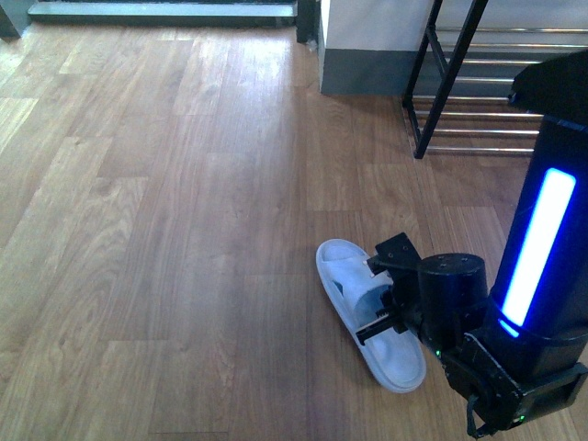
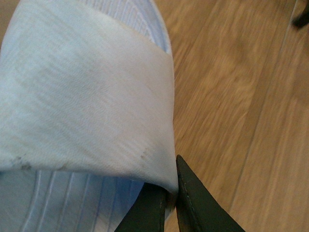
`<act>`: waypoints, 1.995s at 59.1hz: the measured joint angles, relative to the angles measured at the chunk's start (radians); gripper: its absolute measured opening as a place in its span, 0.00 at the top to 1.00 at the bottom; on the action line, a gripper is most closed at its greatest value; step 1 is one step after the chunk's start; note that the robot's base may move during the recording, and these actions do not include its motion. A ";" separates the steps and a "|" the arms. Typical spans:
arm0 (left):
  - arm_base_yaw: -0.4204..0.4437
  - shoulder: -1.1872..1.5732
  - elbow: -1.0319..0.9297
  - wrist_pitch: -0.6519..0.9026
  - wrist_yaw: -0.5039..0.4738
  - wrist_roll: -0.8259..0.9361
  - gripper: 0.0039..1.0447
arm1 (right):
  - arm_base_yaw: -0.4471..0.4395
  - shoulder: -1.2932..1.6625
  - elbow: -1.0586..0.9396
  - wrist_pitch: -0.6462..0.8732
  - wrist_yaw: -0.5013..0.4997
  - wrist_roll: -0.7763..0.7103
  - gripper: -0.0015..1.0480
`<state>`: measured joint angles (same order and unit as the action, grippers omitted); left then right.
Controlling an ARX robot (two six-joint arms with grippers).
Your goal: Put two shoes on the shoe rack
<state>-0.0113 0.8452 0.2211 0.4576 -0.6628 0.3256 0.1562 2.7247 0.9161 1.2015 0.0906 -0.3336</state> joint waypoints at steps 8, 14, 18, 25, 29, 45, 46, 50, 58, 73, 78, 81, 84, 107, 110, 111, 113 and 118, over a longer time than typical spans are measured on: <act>0.000 0.000 0.000 0.000 0.000 0.000 0.98 | -0.090 -0.277 -0.070 -0.151 -0.137 -0.089 0.98; 0.000 0.000 0.000 0.000 0.000 0.000 0.98 | -0.153 -0.521 -0.168 -0.262 -0.196 -0.107 0.98; 0.000 0.000 0.000 0.000 0.000 0.000 0.98 | -0.195 -0.742 -0.245 -0.369 -0.278 -0.111 0.98; 0.000 0.000 0.000 0.000 0.001 0.000 0.98 | -0.230 -1.074 -0.323 -0.519 -0.356 -0.131 0.98; 0.000 0.000 0.000 0.000 -0.001 0.000 0.98 | -0.245 -1.213 -0.340 -0.582 -0.380 -0.132 0.98; 0.000 0.000 0.000 0.000 0.000 0.000 0.98 | -0.307 -1.713 -0.490 -0.768 -0.440 -0.157 0.98; 0.000 0.000 0.000 0.000 0.000 0.000 0.98 | -0.309 -1.730 -0.498 -0.777 -0.444 -0.157 0.98; 0.000 0.000 0.000 0.000 0.000 0.000 0.98 | -0.327 -1.836 -0.546 -0.846 -0.451 -0.145 0.98; 0.000 0.000 0.000 0.000 0.000 0.000 0.98 | -0.343 -1.961 -0.596 -0.901 -0.448 -0.127 0.98; 0.000 0.000 0.000 0.000 -0.001 0.000 0.98 | -0.345 -1.972 -0.598 -0.903 -0.447 -0.122 0.98; 0.000 0.000 0.000 0.000 -0.003 0.000 0.98 | -0.345 -1.973 -0.598 -0.903 -0.449 -0.122 0.98; 0.001 0.000 0.000 0.000 -0.008 0.000 0.98 | -0.345 -1.974 -0.598 -0.903 -0.452 -0.122 0.98; 0.001 0.000 0.000 0.000 -0.006 0.000 0.98 | -0.346 -1.973 -0.598 -0.903 -0.446 -0.122 0.98; -0.001 0.000 -0.004 0.000 0.001 0.000 0.98 | -0.347 -1.973 -0.600 -0.903 -0.444 -0.122 0.98; -0.001 -0.001 -0.004 0.000 0.000 0.000 0.98 | -0.347 -1.973 -0.600 -0.903 -0.444 -0.122 0.98; -0.001 -0.001 -0.004 0.000 0.000 0.000 0.98 | -0.347 -1.973 -0.600 -0.903 -0.444 -0.122 0.98; -0.001 -0.001 -0.004 0.000 0.001 0.000 0.98 | -0.347 -1.973 -0.600 -0.903 -0.444 -0.122 0.98; -0.001 -0.001 -0.004 0.000 0.000 0.000 0.98 | -0.347 -1.973 -0.600 -0.903 -0.446 -0.122 0.98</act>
<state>-0.0120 0.8444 0.2169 0.4576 -0.6628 0.3256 -0.1909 0.7513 0.3164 0.2985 -0.3557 -0.4553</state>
